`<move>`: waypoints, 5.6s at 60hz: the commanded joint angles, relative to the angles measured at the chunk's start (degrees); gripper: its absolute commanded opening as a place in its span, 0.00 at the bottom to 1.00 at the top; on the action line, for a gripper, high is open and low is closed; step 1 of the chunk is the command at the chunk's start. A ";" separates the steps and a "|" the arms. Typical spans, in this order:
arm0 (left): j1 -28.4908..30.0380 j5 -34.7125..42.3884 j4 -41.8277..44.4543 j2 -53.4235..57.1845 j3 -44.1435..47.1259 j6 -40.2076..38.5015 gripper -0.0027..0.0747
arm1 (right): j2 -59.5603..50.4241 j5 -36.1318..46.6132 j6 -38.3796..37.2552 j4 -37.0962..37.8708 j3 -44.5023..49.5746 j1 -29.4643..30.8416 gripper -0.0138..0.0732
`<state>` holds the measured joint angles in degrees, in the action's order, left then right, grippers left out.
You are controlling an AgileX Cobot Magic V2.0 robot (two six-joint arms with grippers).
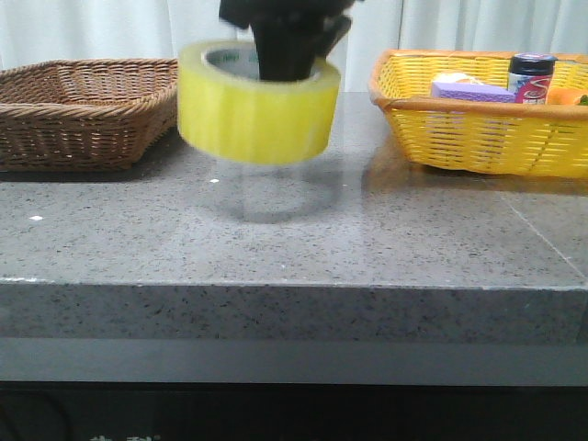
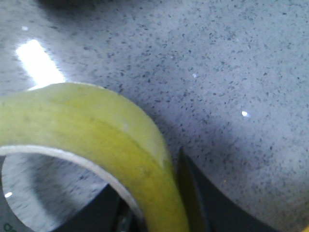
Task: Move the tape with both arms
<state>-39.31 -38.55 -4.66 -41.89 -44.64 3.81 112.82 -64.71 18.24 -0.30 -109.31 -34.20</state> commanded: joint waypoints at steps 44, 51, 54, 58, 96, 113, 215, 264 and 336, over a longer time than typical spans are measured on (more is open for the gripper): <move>-0.54 3.81 -0.69 0.06 -1.71 -0.26 0.67 | -4.23 1.88 -6.20 3.01 -7.75 0.12 0.62; -0.54 3.81 -0.69 0.06 -1.71 -0.26 0.67 | -8.15 0.79 -12.97 3.01 -7.28 1.31 0.62; -0.54 3.81 -0.69 0.06 -1.71 -0.26 0.67 | -10.19 0.79 -14.24 3.01 -5.96 2.00 0.62; -0.54 3.81 -0.69 0.06 -1.71 -0.26 0.67 | -13.32 1.69 -15.93 3.01 -2.86 3.21 0.62; -0.54 3.81 -0.69 0.06 -1.71 -0.26 0.67 | -55.73 26.93 -19.32 -2.68 42.85 5.02 0.62; -0.54 4.43 -0.69 -0.18 -1.82 -0.26 0.67 | -70.49 27.40 -19.32 -2.68 56.35 5.02 0.62; -3.55 -16.80 0.18 -65.69 -51.45 7.74 0.66 | -76.22 27.15 -19.32 -2.68 59.38 5.02 0.62; -3.33 -24.03 3.93 -65.50 -60.94 7.63 0.06 | -76.22 27.15 -19.32 -2.68 59.38 5.02 0.62; 25.04 -31.79 8.29 -66.81 -75.71 6.98 0.06 | -76.22 27.15 -19.32 -2.68 59.38 5.02 0.62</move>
<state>-15.36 -72.63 3.34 -111.01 -118.73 11.36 36.65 -41.83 -1.18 -2.77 -48.52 -29.48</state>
